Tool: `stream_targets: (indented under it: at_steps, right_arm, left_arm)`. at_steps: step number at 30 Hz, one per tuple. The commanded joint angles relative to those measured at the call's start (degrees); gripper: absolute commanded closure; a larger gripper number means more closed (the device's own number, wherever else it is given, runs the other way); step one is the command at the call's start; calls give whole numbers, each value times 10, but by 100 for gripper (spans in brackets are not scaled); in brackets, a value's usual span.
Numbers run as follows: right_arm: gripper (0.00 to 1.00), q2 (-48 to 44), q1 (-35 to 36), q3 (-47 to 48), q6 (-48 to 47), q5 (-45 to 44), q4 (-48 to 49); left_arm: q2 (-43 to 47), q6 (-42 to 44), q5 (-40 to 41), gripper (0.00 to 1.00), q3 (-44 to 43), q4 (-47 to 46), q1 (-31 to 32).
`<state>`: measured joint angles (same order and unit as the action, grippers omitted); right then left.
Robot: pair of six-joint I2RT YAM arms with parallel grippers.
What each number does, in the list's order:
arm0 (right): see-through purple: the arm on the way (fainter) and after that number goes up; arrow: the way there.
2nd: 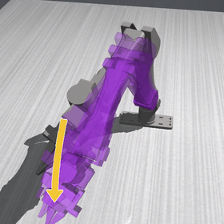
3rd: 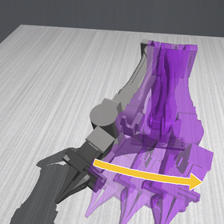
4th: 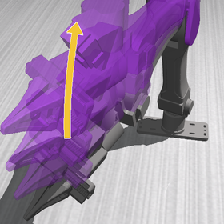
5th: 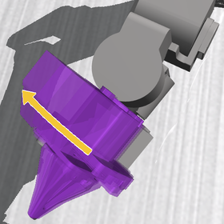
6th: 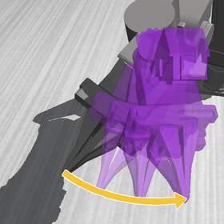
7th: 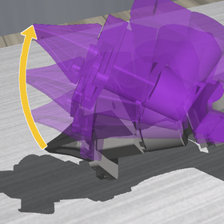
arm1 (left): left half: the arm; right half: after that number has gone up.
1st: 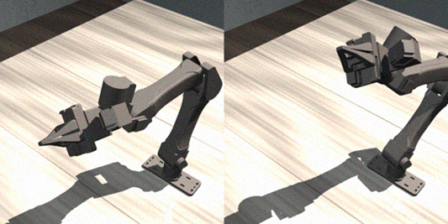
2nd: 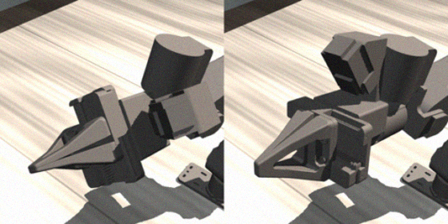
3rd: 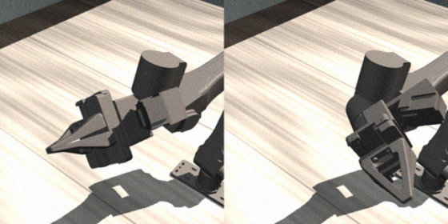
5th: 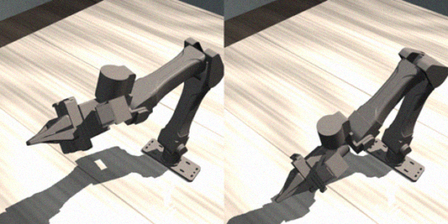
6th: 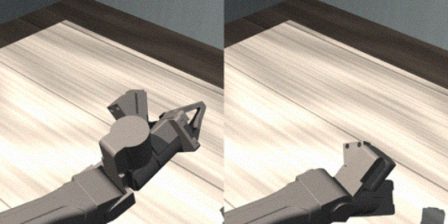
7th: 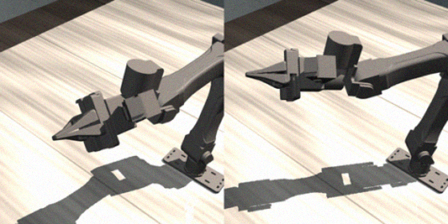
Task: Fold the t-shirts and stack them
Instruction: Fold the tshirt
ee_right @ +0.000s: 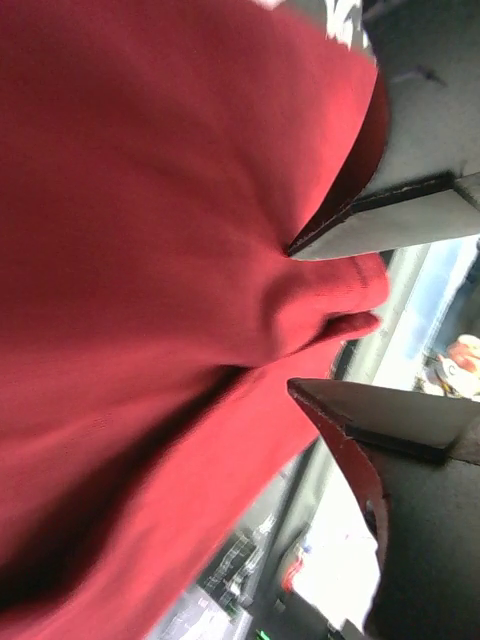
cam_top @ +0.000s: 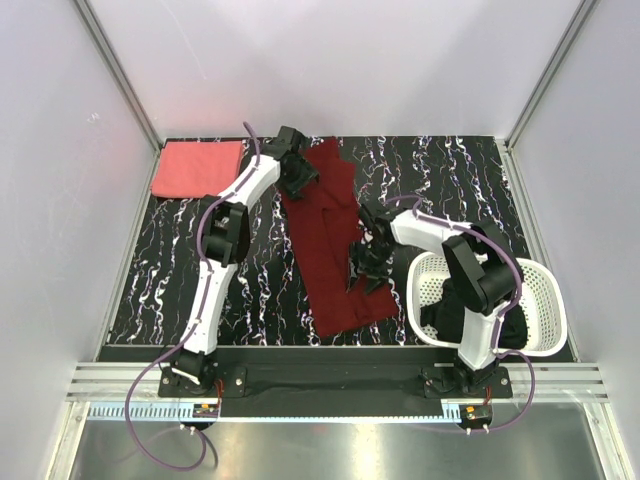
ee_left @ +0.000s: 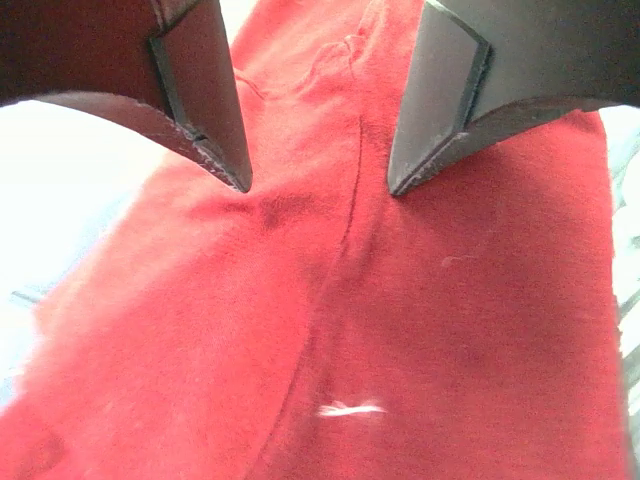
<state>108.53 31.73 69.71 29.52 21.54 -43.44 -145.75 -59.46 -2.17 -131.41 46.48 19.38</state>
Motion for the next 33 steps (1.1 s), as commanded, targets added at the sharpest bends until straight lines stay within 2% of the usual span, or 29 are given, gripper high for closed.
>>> stream_targets:
  at_steps: [1,5,8,14,18,21,23,25,26,28,33]
  right_arm:
    - [43,-7,13,-13,56,87,60]
    - [42,-20,8,17,55,116,52]
    - [41,-22,4,56,55,123,43]
    - [39,-8,-46,193,11,50,-16]
    - [36,44,-99,298,10,11,-52]
    - [39,85,-129,352,18,-9,-69]
    - [41,106,-132,367,18,1,-84]
    - [44,108,-130,358,17,12,-90]
    - [48,103,-122,333,12,6,-93]
    - [51,74,-113,300,-4,-27,-94]
    - [59,6,-79,156,-24,-64,-53]
  left_arm:
    - [-58,36,-82,36,-23,-75,-22]
    - [-24,101,-97,35,-17,-97,-34]
    - [22,158,-99,32,-11,-74,-34]
    - [171,234,-105,20,60,-68,-34]
    - [237,261,-82,21,85,-15,-25]
    - [287,277,-66,26,161,0,2]
    - [311,274,-60,31,249,4,34]
    - [349,273,-46,34,301,8,61]
    - [361,274,-23,34,351,9,92]
    - [388,281,-11,35,391,6,136]
    - [408,277,-19,38,485,-8,182]
